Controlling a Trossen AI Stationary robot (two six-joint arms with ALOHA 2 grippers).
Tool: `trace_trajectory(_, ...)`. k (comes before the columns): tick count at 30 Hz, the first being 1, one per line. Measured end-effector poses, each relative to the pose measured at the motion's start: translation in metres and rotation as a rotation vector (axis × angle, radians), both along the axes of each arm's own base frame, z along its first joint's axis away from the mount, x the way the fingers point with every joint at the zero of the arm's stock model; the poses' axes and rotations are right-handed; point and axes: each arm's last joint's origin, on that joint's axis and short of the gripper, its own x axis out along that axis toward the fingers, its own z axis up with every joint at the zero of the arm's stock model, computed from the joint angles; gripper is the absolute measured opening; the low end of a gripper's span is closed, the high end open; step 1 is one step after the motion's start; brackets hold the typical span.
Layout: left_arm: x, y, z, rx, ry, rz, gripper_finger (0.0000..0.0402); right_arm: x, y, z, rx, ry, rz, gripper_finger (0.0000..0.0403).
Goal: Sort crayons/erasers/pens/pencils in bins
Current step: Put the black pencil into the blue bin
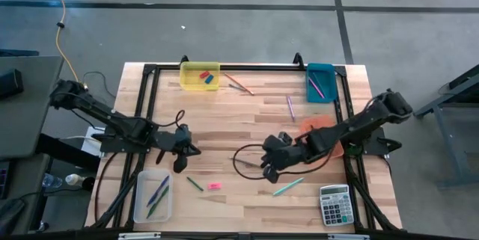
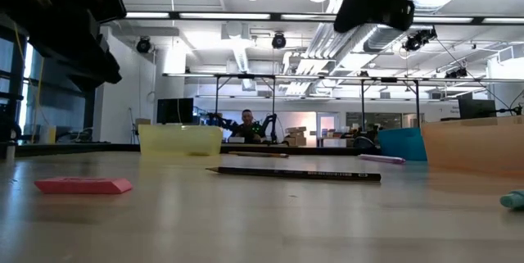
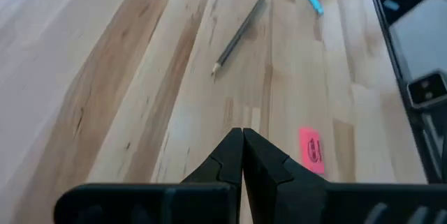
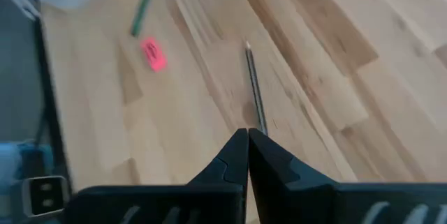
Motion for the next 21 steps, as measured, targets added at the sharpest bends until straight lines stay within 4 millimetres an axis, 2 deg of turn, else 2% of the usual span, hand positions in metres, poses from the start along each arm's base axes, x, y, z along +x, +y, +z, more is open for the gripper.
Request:
trace_trajectory(5,-0.003,-0.003,-0.003,-0.006,0.019,0.081,0.0000,0.019,0.002,-0.032,-0.004,0.095,-0.015,0.0054)
trace_trajectory(10,-0.004,-0.002,-0.004,0.014,0.029,0.097,0.0000,0.052,0.002,-0.057,0.001,0.166,-0.012,0.0123)
trace_trajectory(13,-0.004,-0.002,-0.004,0.014,0.029,0.096,0.0000,0.071,0.004,-0.070,-0.019,0.215,0.019,0.0150)
trace_trajectory(16,-0.004,-0.002,-0.004,0.014,0.030,0.092,0.0000,0.085,0.004,-0.081,-0.039,0.282,0.032,0.0161)
trace_trajectory(21,-0.004,-0.003,-0.004,0.019,0.033,0.076,0.0000,0.101,0.000,-0.098,-0.048,0.354,0.053,0.0156)
